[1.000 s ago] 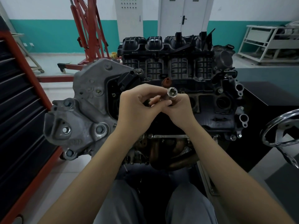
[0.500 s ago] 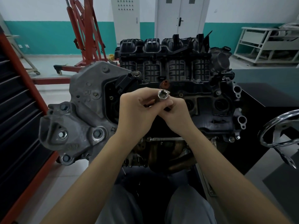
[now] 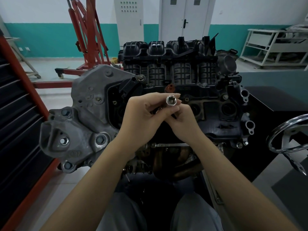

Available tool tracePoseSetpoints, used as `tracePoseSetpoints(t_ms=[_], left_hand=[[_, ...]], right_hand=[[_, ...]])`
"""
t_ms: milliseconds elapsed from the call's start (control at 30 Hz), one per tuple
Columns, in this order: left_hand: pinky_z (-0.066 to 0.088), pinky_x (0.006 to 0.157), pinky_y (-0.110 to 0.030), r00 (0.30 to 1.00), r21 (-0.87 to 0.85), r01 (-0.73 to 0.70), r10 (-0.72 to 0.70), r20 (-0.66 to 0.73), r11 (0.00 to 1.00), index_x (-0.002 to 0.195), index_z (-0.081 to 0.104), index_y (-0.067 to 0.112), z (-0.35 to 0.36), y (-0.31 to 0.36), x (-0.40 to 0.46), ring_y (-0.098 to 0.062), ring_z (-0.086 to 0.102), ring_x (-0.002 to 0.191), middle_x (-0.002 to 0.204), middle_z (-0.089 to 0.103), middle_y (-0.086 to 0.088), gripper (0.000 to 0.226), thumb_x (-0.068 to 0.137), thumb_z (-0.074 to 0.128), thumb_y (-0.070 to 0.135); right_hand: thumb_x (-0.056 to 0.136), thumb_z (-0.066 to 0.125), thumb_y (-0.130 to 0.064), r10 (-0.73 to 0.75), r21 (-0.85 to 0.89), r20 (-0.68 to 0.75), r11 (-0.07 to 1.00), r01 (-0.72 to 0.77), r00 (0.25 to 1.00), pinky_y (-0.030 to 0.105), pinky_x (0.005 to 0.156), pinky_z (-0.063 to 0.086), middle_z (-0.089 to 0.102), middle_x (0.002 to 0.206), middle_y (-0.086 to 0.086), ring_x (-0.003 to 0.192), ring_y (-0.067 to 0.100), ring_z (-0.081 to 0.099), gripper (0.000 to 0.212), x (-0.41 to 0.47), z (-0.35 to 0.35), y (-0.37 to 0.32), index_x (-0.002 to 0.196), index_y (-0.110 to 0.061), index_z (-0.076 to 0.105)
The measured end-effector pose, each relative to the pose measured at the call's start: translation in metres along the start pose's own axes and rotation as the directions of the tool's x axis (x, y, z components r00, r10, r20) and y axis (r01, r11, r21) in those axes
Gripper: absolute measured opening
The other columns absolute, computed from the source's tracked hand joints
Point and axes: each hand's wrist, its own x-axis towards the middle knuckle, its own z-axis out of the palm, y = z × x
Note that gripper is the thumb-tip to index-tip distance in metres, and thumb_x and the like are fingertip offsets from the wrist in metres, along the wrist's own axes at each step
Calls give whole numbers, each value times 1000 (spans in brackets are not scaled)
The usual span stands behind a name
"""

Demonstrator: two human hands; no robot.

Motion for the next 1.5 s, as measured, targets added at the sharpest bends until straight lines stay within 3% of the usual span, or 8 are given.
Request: tracePoseSetpoints(t_ms=[300, 433, 633, 833, 1000, 1200, 1367, 1500], left_hand=[[56, 82, -28, 986, 107, -25, 43, -164, 994, 95, 74, 11, 5, -1, 1, -9, 71, 87, 89, 74, 0, 20, 77, 77, 3], [55, 86, -29, 1000, -29, -19, 19, -24, 999, 105, 68, 13, 0, 0, 3, -13, 71, 93, 94, 73, -2, 30, 81, 70, -5], [58, 80, -30, 992, 35, -21, 25, -122, 999, 94, 72, 19, 1, -2, 4, -10, 72, 86, 89, 73, 5, 29, 73, 79, 0], [56, 86, -31, 1000, -43, -22, 21, -22, 999, 106, 68, 12, -1, -3, 3, -16, 71, 94, 95, 73, -4, 33, 78, 72, -5], [56, 78, -27, 993, 95, -30, 41, -112, 995, 88, 73, 18, 2, -2, 3, -9, 70, 84, 86, 73, 3, 22, 72, 81, 4], [56, 86, -35, 999, -33, -31, 30, -31, 999, 103, 69, 10, 2, -2, 1, -20, 70, 93, 95, 73, -9, 30, 79, 71, -6], [56, 78, -31, 989, 122, -45, 61, -134, 992, 87, 73, 18, 3, -1, 1, -14, 69, 84, 85, 72, 0, 24, 71, 81, 2], [56, 80, -28, 994, 50, -17, 22, -111, 999, 93, 72, 17, 3, 0, 0, -12, 70, 86, 89, 73, 0, 27, 74, 77, -2]], right_hand=[[84, 64, -2, -24, 18, -40, 1000, 25, 999, 15, 78, 49, 70, 88, -18, 88, 0, 67, 23, 2, 2, -3, 95, -23, 67], [85, 60, -2, 16, 19, -10, 1000, -16, 1000, 8, 74, 46, 67, 82, -32, 83, -9, 63, 29, 1, 2, -5, 97, -28, 60], [83, 68, 3, -2, 42, -59, 999, 5, 998, 30, 83, 54, 72, 93, 3, 92, 15, 69, 21, 3, -1, -4, 99, -11, 69], [84, 63, 3, 31, 9, 2, 999, -31, 1000, 11, 76, 47, 66, 89, -15, 86, -6, 64, 26, 3, -2, -3, 103, -14, 65], [77, 69, -4, -17, -14, -52, 1000, 16, 998, 16, 75, 50, 71, 85, -13, 84, 3, 68, 18, 5, -1, -5, 88, -17, 71], [82, 63, 1, -1, 24, 6, 1000, 1, 1000, 10, 76, 47, 68, 86, -30, 86, -8, 64, 34, 2, -5, -6, 95, -31, 62], [80, 70, 0, -16, 26, -66, 1000, 18, 998, 25, 80, 53, 73, 89, -4, 88, 10, 69, 19, 2, -2, -4, 91, -15, 71], [83, 63, 3, -24, 5, -26, 1000, 24, 999, 15, 80, 49, 69, 91, -25, 92, -1, 66, 33, 0, -2, -5, 100, -25, 65]])
